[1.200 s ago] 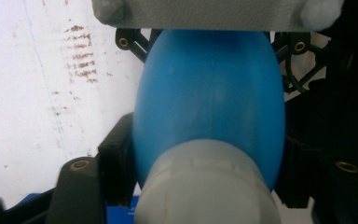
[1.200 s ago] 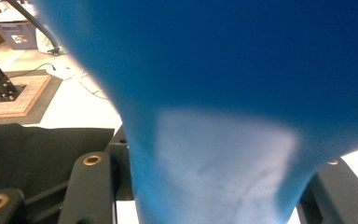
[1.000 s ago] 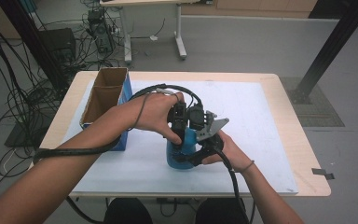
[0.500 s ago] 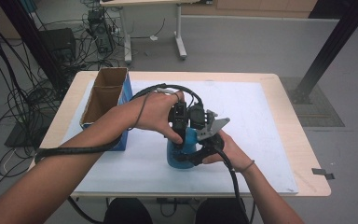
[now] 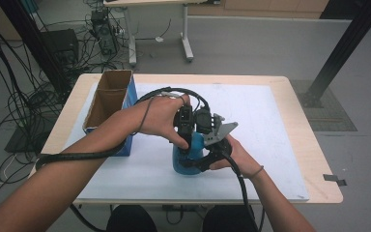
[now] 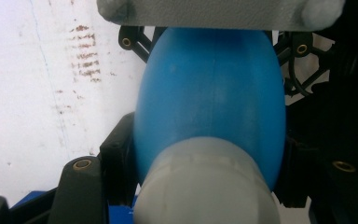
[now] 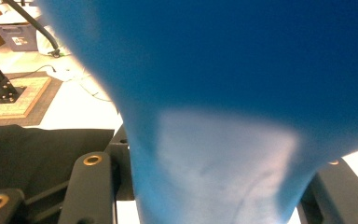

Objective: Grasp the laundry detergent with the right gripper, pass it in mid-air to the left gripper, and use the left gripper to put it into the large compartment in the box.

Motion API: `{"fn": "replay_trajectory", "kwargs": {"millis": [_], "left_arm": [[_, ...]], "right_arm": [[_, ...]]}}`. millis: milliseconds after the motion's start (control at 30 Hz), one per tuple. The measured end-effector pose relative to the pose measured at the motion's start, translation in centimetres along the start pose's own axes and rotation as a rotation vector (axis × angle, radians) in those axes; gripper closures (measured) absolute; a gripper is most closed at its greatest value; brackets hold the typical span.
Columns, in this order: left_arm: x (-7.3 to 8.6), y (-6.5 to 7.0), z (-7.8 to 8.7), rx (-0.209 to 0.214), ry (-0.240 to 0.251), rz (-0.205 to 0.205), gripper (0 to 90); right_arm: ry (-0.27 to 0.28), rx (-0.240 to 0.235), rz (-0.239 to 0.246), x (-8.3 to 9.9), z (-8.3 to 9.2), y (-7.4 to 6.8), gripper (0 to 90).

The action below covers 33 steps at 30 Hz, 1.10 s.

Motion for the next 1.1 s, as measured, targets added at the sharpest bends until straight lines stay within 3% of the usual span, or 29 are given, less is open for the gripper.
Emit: {"fn": "replay_trajectory", "kwargs": {"millis": [1100], "left_arm": [[0.33, -0.08, 0.19, -0.004, 0.011, 0.003, 37.7]], "right_arm": [[0.006, 0.004, 0.002, -0.21, -0.05, 0.06, 42.9]]}}
Point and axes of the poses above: each handheld gripper's, and its own axes: z roughly backward along the jaws, x roughly out of its underside, y roughly to its right, the point moved 9 cm from there along -z, roughly forward along the jaws, and after that the axes turned 3 degrees about -x, right-handed, at the moved point
